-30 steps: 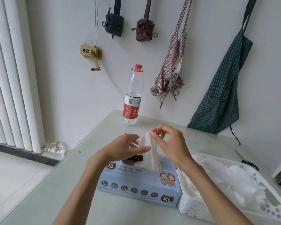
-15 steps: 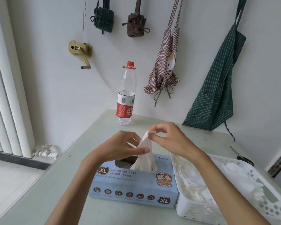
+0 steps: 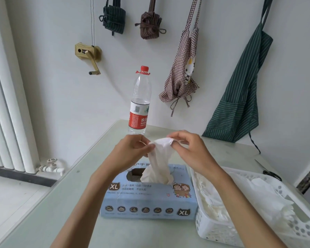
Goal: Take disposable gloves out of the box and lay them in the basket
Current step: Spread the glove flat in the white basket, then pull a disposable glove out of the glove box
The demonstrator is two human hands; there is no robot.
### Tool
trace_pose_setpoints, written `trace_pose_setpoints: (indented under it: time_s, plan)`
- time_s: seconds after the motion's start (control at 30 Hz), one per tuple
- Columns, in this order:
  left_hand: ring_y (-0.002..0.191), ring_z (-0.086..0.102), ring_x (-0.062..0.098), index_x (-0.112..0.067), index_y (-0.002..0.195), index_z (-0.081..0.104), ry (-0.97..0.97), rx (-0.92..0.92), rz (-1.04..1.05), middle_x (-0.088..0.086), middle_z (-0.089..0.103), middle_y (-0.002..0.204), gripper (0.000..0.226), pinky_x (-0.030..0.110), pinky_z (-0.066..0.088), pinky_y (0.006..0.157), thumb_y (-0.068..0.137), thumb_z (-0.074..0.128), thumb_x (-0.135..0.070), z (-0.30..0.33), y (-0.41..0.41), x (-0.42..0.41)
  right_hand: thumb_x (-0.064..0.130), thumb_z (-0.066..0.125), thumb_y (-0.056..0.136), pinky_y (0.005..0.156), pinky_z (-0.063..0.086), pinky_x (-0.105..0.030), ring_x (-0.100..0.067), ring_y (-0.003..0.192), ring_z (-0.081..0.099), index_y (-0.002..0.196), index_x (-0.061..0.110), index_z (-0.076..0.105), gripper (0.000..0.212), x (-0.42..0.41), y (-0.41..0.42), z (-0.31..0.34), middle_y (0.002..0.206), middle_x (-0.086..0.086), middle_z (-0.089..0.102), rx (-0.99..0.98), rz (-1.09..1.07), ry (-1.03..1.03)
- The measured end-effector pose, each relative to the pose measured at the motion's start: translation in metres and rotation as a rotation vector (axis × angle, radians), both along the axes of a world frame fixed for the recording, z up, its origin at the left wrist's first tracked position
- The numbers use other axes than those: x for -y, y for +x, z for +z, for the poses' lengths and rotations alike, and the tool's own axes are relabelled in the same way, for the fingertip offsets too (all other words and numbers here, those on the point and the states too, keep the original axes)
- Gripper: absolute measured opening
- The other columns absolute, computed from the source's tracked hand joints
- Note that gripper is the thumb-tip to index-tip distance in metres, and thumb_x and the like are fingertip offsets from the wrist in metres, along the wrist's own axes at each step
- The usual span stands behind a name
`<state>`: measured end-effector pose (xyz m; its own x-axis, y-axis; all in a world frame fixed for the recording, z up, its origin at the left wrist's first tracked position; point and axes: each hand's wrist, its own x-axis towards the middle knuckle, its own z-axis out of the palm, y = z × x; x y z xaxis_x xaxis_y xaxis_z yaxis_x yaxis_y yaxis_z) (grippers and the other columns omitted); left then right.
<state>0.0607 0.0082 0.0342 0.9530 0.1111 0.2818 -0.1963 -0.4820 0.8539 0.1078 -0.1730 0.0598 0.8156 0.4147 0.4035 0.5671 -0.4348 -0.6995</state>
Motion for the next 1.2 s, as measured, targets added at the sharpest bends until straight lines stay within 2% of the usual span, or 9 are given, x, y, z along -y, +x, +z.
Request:
trace_pose_setpoints:
  time_s: [0.17, 0.4, 0.6, 0.67, 0.77, 0.9, 1.0, 1.1, 1.2]
  plan:
    - [0.097, 0.066, 0.012, -0.017, 0.096, 0.061, -0.074, 0.099, -0.002, -0.005, 0.07, 0.1, 0.025, 0.039, 0.053, 0.089, 0.088, 0.06, -0.04, 0.003, -0.001, 0.002, 0.02, 0.057, 0.094, 0.072, 0.049, -0.02, -0.007, 0.077, 0.066, 0.091, 0.013, 0.068, 0.013, -0.005, -0.001, 0.004, 0.08, 0.004, 0.072, -0.032, 0.017, 0.139]
    - [0.146, 0.015, 0.022, -0.022, 0.152, 0.003, 0.763, -0.599, -0.05, -0.002, 0.011, 0.16, 0.123, 0.048, 0.016, 0.118, 0.06, 0.064, -0.076, -0.014, -0.007, -0.021, 0.02, 0.057, 0.094, 0.062, 0.038, -0.031, -0.019, 0.064, 0.05, 0.077, 0.005, 0.062, 0.023, 0.011, -0.001, 0.002, 0.076, -0.019, 0.063, 0.025, 0.011, 0.032]
    - [0.137, 0.026, 0.016, -0.027, 0.143, 0.03, 0.791, -0.58, -0.176, -0.011, 0.033, 0.145, 0.101, 0.037, 0.029, 0.109, 0.061, 0.074, -0.068, -0.018, -0.009, -0.011, 0.018, 0.057, 0.094, 0.065, 0.043, -0.032, -0.015, 0.068, 0.058, 0.073, 0.016, 0.066, 0.023, 0.011, -0.007, 0.006, 0.073, -0.011, 0.066, -0.026, 0.043, 0.077]
    - [0.138, 0.023, 0.016, -0.026, 0.145, 0.027, 0.804, -0.577, -0.165, -0.011, 0.03, 0.148, 0.103, 0.038, 0.027, 0.109, 0.062, 0.073, -0.067, -0.019, -0.009, -0.009, 0.018, 0.058, 0.093, 0.069, 0.05, -0.032, -0.018, 0.073, 0.066, 0.07, 0.028, 0.068, 0.027, 0.001, -0.009, 0.006, 0.073, -0.003, 0.068, -0.022, 0.06, -0.026]
    - [0.139, 0.023, 0.016, -0.03, 0.145, 0.027, 0.786, -0.57, -0.174, -0.012, 0.031, 0.148, 0.105, 0.038, 0.027, 0.111, 0.059, 0.073, -0.07, -0.022, -0.006, -0.012, 0.017, 0.058, 0.093, 0.068, 0.052, -0.031, -0.018, 0.074, 0.067, 0.088, 0.014, 0.072, 0.015, -0.004, -0.004, 0.02, 0.08, -0.002, 0.072, 0.066, -0.05, 0.085]
    - [0.148, 0.0, 0.018, -0.032, 0.151, 0.003, 0.708, -0.503, -0.211, -0.007, 0.0, 0.16, 0.12, 0.046, 0.012, 0.119, 0.056, 0.061, -0.078, -0.012, -0.008, -0.014, 0.017, 0.06, 0.091, 0.065, 0.052, -0.029, -0.014, 0.073, 0.067, 0.088, 0.015, 0.073, 0.014, -0.005, -0.006, 0.044, 0.079, -0.001, 0.073, 0.12, -0.101, 0.142]
    - [0.123, 0.05, 0.006, -0.033, 0.146, 0.018, 0.335, -0.252, -0.231, -0.003, 0.035, 0.145, 0.112, 0.025, 0.044, 0.098, 0.053, 0.062, -0.076, 0.003, -0.015, 0.0, 0.021, 0.061, 0.091, 0.061, 0.049, -0.026, -0.006, 0.068, 0.064, 0.092, 0.016, 0.074, 0.014, -0.006, -0.009, 0.052, 0.08, 0.002, 0.072, 0.127, -0.109, 0.055]
    - [0.11, 0.054, -0.001, -0.03, 0.125, 0.043, 0.132, 0.011, -0.088, -0.018, 0.05, 0.126, 0.093, 0.021, 0.046, 0.088, 0.048, 0.062, -0.079, 0.005, -0.017, 0.02, 0.022, 0.061, 0.091, 0.049, 0.044, -0.022, 0.001, 0.049, 0.048, 0.087, 0.016, 0.073, 0.014, -0.003, -0.006, 0.06, 0.064, 0.006, 0.061, 0.123, -0.143, 0.092]
    - [0.097, 0.058, -0.003, -0.027, 0.106, 0.057, 0.142, 0.093, 0.014, -0.02, 0.061, 0.105, 0.056, 0.027, 0.05, 0.086, 0.065, 0.069, -0.064, 0.001, -0.013, 0.032, 0.023, 0.061, 0.091, 0.06, 0.042, -0.02, -0.003, 0.06, 0.05, 0.092, 0.014, 0.073, 0.015, -0.001, -0.004, 0.065, 0.072, 0.005, 0.063, 0.042, -0.115, 0.069]
